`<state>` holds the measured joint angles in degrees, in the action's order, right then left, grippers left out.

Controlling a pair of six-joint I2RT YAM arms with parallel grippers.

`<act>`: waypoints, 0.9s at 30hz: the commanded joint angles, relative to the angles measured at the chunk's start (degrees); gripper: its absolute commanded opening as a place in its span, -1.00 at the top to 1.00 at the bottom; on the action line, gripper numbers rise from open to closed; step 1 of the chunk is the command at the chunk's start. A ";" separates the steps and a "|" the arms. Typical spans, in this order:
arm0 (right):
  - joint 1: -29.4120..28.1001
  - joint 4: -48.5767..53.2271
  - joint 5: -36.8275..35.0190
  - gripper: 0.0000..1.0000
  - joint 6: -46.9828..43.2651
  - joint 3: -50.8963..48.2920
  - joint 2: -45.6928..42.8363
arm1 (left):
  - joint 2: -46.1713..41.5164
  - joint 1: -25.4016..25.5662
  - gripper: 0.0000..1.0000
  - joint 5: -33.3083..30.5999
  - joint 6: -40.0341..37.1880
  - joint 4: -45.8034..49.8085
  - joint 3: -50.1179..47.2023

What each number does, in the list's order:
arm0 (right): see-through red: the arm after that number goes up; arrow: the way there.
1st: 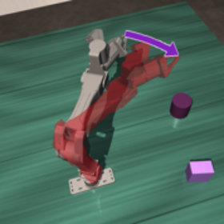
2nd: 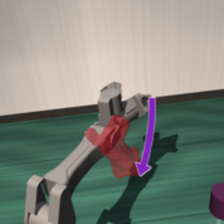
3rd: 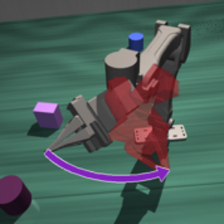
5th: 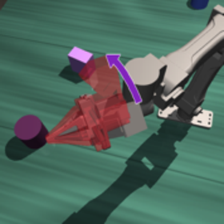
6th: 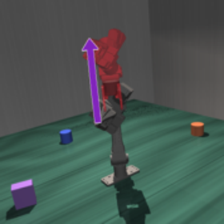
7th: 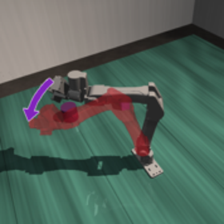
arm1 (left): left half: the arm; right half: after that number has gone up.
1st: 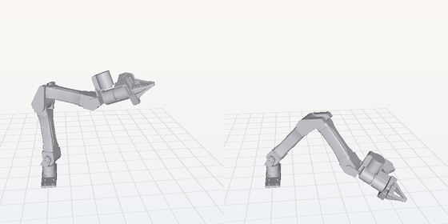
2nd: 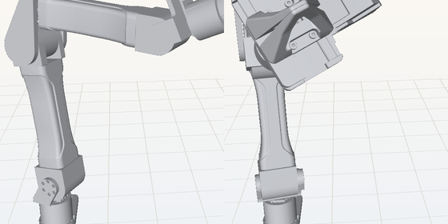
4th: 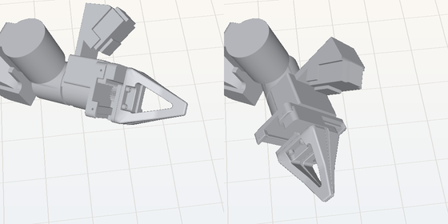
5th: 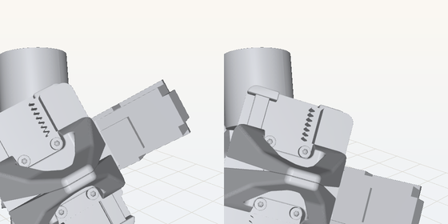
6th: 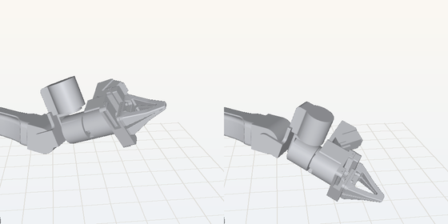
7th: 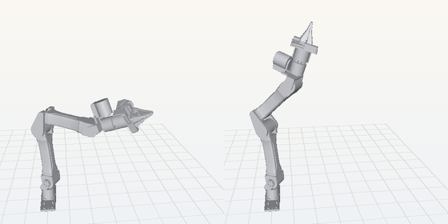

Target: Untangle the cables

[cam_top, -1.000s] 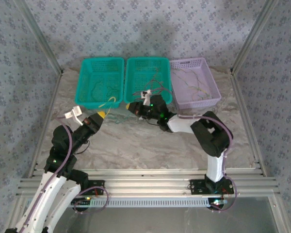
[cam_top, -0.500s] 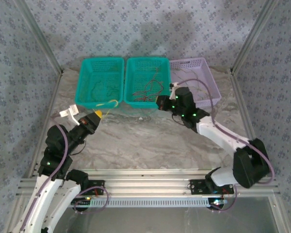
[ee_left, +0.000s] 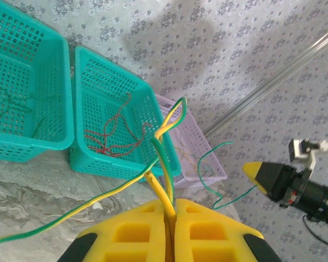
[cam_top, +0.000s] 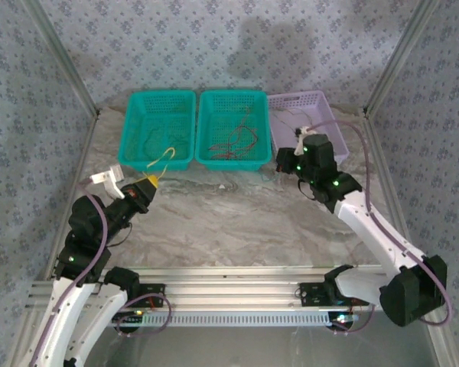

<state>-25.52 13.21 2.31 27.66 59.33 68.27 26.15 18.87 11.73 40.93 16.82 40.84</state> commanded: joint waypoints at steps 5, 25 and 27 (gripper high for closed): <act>-7.86 4.07 1.70 1.00 -4.36 20.34 16.50 | 0.98 0.29 1.00 -2.95 -9.59 4.78 4.24; -17.51 17.36 3.98 1.00 -9.58 81.79 69.90 | -2.97 0.29 1.00 -3.40 -14.03 6.03 3.46; -17.62 17.26 3.17 1.00 -9.84 85.97 73.28 | -3.07 0.29 1.00 -2.80 -13.95 6.03 3.20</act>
<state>-42.41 27.35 5.74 19.57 139.83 137.91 23.90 18.87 8.12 28.08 23.07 43.29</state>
